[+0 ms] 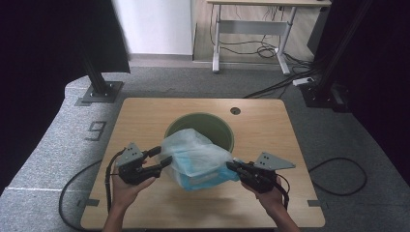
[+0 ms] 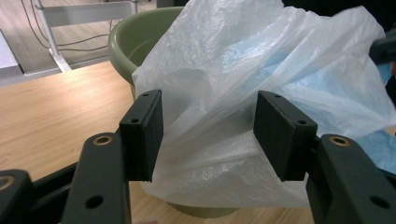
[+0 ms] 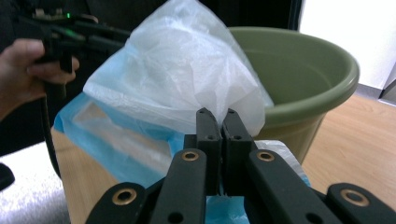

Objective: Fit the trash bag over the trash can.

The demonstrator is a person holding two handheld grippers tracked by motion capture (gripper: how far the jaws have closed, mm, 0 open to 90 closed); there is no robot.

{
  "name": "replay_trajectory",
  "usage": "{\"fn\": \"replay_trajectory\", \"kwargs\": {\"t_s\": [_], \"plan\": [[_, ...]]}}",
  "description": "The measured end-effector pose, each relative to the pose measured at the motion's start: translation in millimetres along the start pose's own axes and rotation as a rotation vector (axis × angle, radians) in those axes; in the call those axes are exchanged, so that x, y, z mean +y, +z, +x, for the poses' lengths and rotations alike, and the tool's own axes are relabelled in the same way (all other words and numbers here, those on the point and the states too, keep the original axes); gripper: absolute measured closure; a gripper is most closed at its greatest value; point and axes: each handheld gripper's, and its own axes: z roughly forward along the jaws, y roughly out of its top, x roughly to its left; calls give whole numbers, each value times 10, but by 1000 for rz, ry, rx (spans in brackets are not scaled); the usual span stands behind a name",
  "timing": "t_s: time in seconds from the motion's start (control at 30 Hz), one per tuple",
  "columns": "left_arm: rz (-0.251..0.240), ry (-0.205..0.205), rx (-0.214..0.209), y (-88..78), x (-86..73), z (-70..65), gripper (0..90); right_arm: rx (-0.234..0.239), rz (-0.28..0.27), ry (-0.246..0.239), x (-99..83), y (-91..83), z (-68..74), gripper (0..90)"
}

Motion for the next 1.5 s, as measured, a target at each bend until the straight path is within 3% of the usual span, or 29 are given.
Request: {"fn": "replay_trajectory", "kwargs": {"t_s": [0.27,0.5,0.67,0.77,0.83,0.87,0.9,0.93,1.0,1.07,1.1,1.23,1.3,1.37,1.5], "plan": [[-1,44,-30,-31,70,-84,398,16,-38,55,151,0,-104,870],[34,96,-82,-34,117,-203,312,42,-57,142,241,68,-222,876],[58,125,-107,-11,103,-260,247,46,-57,159,232,87,-239,877],[76,151,-92,24,105,-298,236,46,-56,160,232,85,-235,878],[79,163,-72,44,109,-321,283,47,-53,159,232,82,-233,878],[62,177,-34,41,111,-340,331,46,-53,160,232,81,-234,878],[62,177,-34,41,111,-340,391,46,-53,160,232,81,-234,878],[51,177,-26,31,113,-342,391,46,-54,160,232,78,-235,878],[31,173,-32,8,120,-345,563,47,-55,158,233,74,-239,878],[21,171,-47,-11,135,-348,652,44,-54,148,235,72,-234,877],[20,161,-59,-21,152,-344,652,44,-54,148,235,72,-234,877],[21,112,-91,-32,226,-296,794,36,-54,120,243,57,-225,847],[12,86,-100,-34,265,-256,851,28,-66,106,246,39,-228,764],[-5,51,-105,-39,306,-211,859,31,-69,104,246,32,-230,746],[-19,27,-95,-55,369,-175,893,36,-76,53,228,-36,-179,619]]}}
